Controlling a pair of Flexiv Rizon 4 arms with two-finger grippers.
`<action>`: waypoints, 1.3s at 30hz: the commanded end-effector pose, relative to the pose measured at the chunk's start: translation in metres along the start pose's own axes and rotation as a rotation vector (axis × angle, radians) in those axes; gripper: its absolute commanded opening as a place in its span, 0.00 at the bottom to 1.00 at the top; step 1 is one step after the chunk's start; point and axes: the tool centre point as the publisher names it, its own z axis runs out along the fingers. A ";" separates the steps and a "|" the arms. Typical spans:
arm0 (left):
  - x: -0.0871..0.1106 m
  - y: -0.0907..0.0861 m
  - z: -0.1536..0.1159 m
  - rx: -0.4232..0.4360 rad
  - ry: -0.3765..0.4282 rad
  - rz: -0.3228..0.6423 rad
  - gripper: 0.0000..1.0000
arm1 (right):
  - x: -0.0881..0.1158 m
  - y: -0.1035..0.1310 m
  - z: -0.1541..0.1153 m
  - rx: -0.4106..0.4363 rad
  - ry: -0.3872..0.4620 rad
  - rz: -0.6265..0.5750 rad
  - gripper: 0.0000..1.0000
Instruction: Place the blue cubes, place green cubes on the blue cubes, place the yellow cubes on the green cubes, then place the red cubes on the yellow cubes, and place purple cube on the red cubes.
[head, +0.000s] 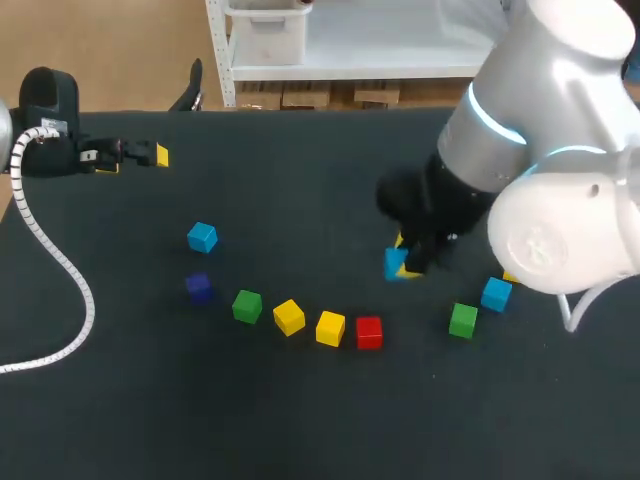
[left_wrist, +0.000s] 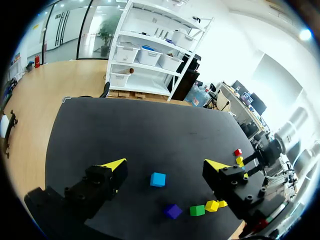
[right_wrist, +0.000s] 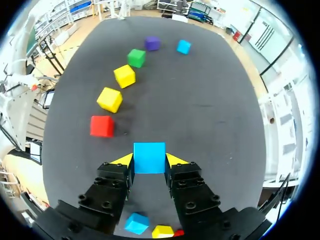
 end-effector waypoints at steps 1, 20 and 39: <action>-0.001 -0.001 0.000 -0.007 0.005 -0.001 1.00 | -0.014 -0.020 0.009 0.004 0.019 0.001 0.00; -0.001 -0.001 0.000 -0.007 0.005 -0.001 1.00 | -0.040 -0.084 0.040 -0.001 0.053 0.003 0.00; 0.002 -0.002 -0.002 0.045 0.024 0.136 1.00 | -0.033 -0.090 0.055 -0.019 0.058 0.036 0.00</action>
